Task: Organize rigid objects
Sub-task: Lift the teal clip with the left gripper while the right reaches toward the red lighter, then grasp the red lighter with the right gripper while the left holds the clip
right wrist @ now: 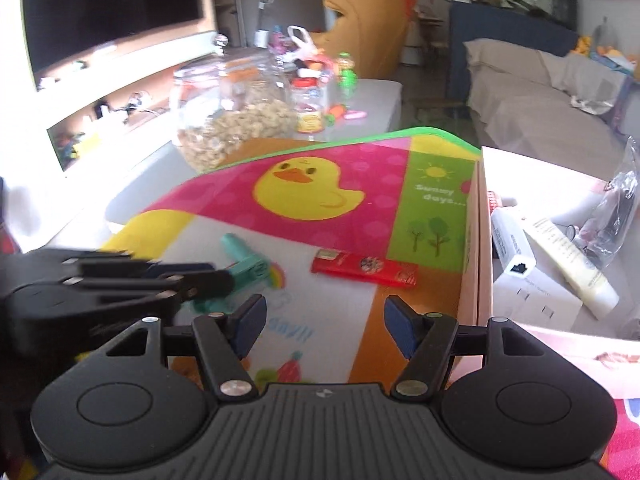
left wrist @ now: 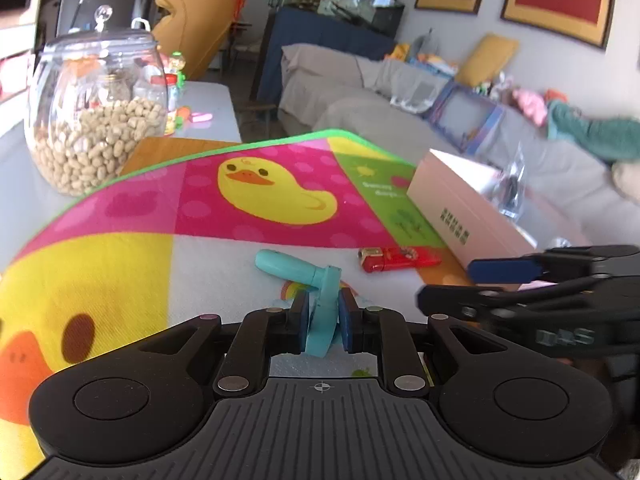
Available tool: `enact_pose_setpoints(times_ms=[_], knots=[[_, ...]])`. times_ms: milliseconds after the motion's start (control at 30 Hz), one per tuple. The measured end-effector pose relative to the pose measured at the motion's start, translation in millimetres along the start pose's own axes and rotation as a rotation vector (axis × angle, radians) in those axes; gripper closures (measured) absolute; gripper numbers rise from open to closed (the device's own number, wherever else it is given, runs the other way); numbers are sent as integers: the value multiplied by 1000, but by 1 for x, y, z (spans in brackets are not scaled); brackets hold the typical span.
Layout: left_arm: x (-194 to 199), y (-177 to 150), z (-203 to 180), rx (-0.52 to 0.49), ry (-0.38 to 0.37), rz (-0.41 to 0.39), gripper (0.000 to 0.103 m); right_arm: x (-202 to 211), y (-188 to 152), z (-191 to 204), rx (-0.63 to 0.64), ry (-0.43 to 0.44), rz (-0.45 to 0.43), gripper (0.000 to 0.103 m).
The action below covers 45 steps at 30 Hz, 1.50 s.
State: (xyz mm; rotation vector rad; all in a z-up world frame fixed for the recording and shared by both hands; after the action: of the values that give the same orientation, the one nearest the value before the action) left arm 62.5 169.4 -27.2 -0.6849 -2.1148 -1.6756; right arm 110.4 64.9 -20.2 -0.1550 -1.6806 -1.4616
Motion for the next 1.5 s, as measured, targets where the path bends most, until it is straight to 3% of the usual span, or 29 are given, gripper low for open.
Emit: enact_pose_setpoints(times_ms=[200, 300, 333, 400, 433, 567, 700, 767, 833, 867, 933, 1033, 1067, 1100, 1233, 1333, 1500], knots=[[2, -3, 17, 82, 11, -36, 83, -12, 26, 17, 159, -73, -58, 37], [3, -5, 16, 83, -1, -35, 83, -29, 47, 14, 138, -54, -4, 38], [3, -6, 15, 79, -6, -35, 83, -37, 53, 12, 127, -62, 13, 40], [3, -7, 13, 76, -15, -34, 83, -53, 59, 8, 145, -99, 50, 71], [4, -7, 13, 79, -20, -34, 83, -58, 61, 6, 159, -126, 61, 75], [3, -8, 15, 96, -32, -32, 83, -70, 59, -1, 274, -229, 96, 77], [3, -8, 14, 97, -34, -31, 83, -62, 38, -1, 360, -233, 160, 78], [3, -9, 14, 101, -36, -31, 83, -53, 25, 1, 349, -196, 207, 78], [1, -8, 16, 107, -39, -29, 83, -36, 17, 8, 268, -54, 248, 78], [1, -9, 16, 109, -40, -28, 83, -27, 15, 10, 228, 16, 254, 78], [1, -9, 16, 111, -41, -28, 83, -10, 15, 11, 204, 41, 206, 78], [1, -9, 16, 112, -41, -29, 83, 10, 10, 10, 258, 14, 107, 57], [1, -9, 16, 114, -42, -29, 83, 16, 6, 9, 257, 30, 89, 44], [1, -9, 16, 115, -42, -28, 82, 21, 1, 10, 248, 61, 84, 41], [0, -8, 16, 117, -42, -28, 82, 27, -19, 17, 232, 169, 124, 41], [0, -8, 17, 113, -39, -27, 82, 18, -29, 24, 244, 150, 142, 43], [-2, -11, 13, 102, -34, -4, 77, 4, -29, 33, 237, 141, 148, 75]])
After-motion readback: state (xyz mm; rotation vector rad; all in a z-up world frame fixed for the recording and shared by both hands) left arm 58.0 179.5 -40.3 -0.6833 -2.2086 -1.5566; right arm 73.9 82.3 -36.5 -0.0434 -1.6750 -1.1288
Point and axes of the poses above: each gripper's, at about its wrist camera, not at the fingertips, and x roughly against the way its jaws point, z to its left, y to its top, the point moved 8 cm from there along -x, roughly the way its jaws point, and after that the axes turned 2 degrees about -x, right-handed, at the moved point
